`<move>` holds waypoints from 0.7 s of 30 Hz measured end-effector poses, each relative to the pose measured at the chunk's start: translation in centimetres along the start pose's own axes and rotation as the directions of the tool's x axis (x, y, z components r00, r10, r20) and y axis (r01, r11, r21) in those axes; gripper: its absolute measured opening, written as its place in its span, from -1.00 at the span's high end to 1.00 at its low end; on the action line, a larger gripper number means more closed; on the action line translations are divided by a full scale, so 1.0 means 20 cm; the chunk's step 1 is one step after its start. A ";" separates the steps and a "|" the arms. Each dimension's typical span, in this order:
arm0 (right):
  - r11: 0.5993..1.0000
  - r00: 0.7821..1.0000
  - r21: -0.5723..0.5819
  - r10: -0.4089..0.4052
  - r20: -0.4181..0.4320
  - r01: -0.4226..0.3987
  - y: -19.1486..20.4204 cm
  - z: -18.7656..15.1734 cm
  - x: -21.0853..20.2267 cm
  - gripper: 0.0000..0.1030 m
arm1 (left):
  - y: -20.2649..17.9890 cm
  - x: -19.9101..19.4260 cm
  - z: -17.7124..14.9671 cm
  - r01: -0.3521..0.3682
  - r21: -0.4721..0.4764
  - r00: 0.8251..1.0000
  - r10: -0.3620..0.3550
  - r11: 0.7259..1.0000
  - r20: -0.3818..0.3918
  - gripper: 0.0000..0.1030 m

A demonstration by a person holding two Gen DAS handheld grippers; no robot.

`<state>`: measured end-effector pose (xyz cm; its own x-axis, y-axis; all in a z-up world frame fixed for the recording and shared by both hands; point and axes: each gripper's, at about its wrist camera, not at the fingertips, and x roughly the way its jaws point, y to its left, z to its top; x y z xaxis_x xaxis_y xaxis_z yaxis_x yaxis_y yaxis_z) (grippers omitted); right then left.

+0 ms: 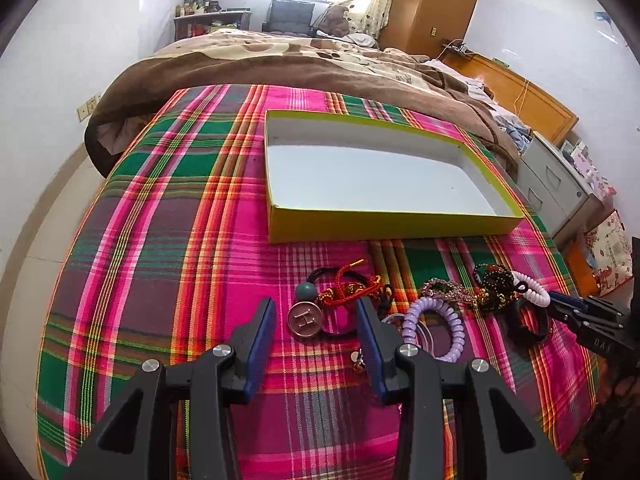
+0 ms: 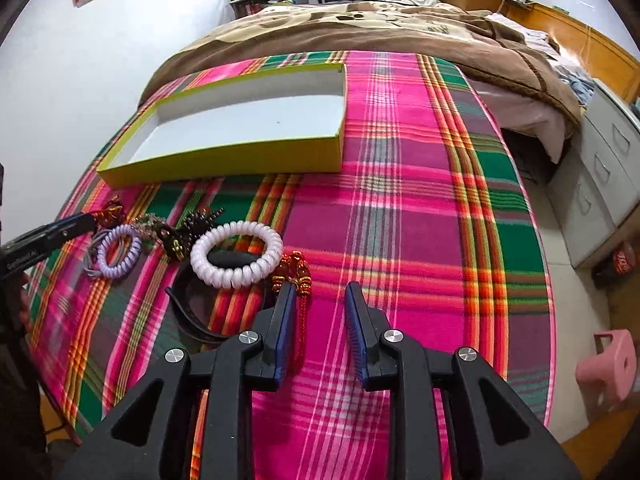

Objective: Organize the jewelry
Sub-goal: 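Move the right tool down to the red tassel charm, fingers open, then close the right tool on the red tassel while the left tool grasps the red knot charm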

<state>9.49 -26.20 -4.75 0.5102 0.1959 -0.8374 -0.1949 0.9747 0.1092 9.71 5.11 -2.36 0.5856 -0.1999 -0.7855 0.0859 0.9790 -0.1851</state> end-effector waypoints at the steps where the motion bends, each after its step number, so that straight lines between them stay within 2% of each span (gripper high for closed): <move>1: 1.000 1.000 -0.016 -0.002 0.002 0.002 0.01 -0.01 -0.01 0.47 | 0.00 0.00 0.00 -0.004 0.000 1.000 0.004 1.000 0.001 0.21; 4: 0.999 0.999 -0.033 0.023 0.022 -0.023 0.02 -0.03 -0.06 0.27 | 0.01 -0.01 0.00 -0.008 0.002 1.000 0.008 1.000 0.004 0.21; 10: 0.997 0.998 -0.042 0.064 0.003 -0.064 0.05 -0.07 -0.03 0.26 | 0.00 0.01 0.00 0.000 0.001 1.000 0.000 1.000 -0.005 0.21; 15: 0.993 1.000 -0.119 -0.013 0.004 0.013 0.12 -0.03 0.01 0.26 | -0.01 0.01 0.01 0.005 0.009 1.000 -0.005 1.000 -0.003 0.21; 16: 0.994 1.000 -0.113 -0.014 -0.001 0.013 0.12 -0.01 0.01 0.30 | -0.01 0.00 0.01 0.005 0.009 1.000 -0.005 1.000 -0.002 0.21; 17: 0.994 1.000 -0.111 -0.025 -0.003 0.024 0.12 -0.01 0.01 0.46 | -0.01 0.00 0.01 0.007 0.014 1.000 -0.007 1.000 -0.004 0.21; 19: 0.992 0.999 -0.116 -0.039 0.004 0.039 0.13 -0.01 0.01 0.64 | -0.01 0.00 0.01 0.007 0.019 1.000 -0.007 1.000 -0.006 0.21; 21: 0.994 0.999 -0.105 -0.038 0.012 0.039 0.11 -0.03 0.00 0.70 | 0.00 0.00 0.01 0.010 0.031 1.000 -0.010 0.999 -0.008 0.21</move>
<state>8.60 -24.06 -4.80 0.5274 0.1600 -0.8344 -0.2620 0.9649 0.0193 9.83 5.03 -2.21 0.5782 -0.2101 -0.7884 0.1171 0.9776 -0.1746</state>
